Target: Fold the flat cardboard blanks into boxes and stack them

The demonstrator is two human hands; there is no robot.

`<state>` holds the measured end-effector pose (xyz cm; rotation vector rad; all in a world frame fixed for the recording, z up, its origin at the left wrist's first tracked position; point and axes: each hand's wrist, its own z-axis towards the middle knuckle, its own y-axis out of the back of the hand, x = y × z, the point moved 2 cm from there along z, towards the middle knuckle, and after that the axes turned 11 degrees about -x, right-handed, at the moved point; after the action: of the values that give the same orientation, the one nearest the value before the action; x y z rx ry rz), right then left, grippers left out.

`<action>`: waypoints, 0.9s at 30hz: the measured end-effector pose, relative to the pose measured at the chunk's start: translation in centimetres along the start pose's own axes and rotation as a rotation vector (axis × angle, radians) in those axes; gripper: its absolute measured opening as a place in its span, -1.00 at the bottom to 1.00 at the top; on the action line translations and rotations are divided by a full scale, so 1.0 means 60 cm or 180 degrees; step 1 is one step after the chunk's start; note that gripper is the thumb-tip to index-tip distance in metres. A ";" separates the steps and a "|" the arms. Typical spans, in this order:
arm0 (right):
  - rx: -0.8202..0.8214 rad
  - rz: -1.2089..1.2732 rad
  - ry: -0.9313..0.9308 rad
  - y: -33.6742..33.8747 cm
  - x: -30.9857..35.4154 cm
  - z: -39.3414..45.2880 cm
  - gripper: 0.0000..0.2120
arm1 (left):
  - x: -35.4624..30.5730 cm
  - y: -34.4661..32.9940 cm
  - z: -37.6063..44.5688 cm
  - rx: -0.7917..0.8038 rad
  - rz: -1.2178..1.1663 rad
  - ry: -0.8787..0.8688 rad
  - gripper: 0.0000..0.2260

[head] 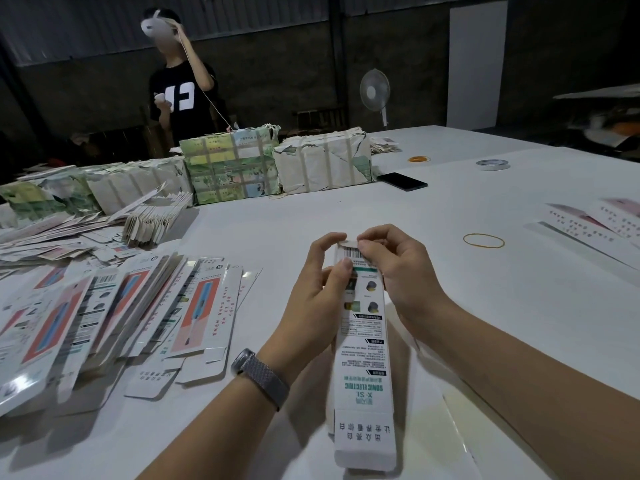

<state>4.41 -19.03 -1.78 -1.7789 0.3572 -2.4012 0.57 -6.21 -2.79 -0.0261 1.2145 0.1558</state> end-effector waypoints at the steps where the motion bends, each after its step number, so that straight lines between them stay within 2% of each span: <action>1: -0.0021 -0.0003 -0.0036 0.001 -0.001 0.001 -0.72 | 0.000 0.000 -0.001 0.0005 0.0057 -0.0021 -0.77; 7: -0.0007 -0.0021 -0.0181 0.000 0.000 -0.001 -0.74 | 0.006 0.001 0.001 0.0000 0.0171 -0.0063 -0.78; 11: 0.0021 0.0005 -0.0296 0.001 0.003 0.003 -0.72 | 0.012 -0.002 0.003 0.0097 0.0188 -0.0007 -0.69; 17: -0.0113 -0.0162 -0.0159 0.002 0.002 0.003 -0.76 | 0.017 -0.003 0.003 0.0199 0.0212 0.0008 -0.73; 22: -0.0034 -0.0160 -0.0168 0.000 0.003 -0.002 -0.81 | 0.013 -0.005 0.001 0.0199 0.0276 0.0005 -0.64; 27: -0.0077 -0.0287 -0.0071 0.002 0.008 0.000 -0.78 | 0.007 -0.007 -0.002 0.0167 0.0409 0.0001 -0.70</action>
<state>4.27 -19.23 -1.39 -1.8693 0.3112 -2.4448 0.64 -6.59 -3.23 0.0979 1.2204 0.2361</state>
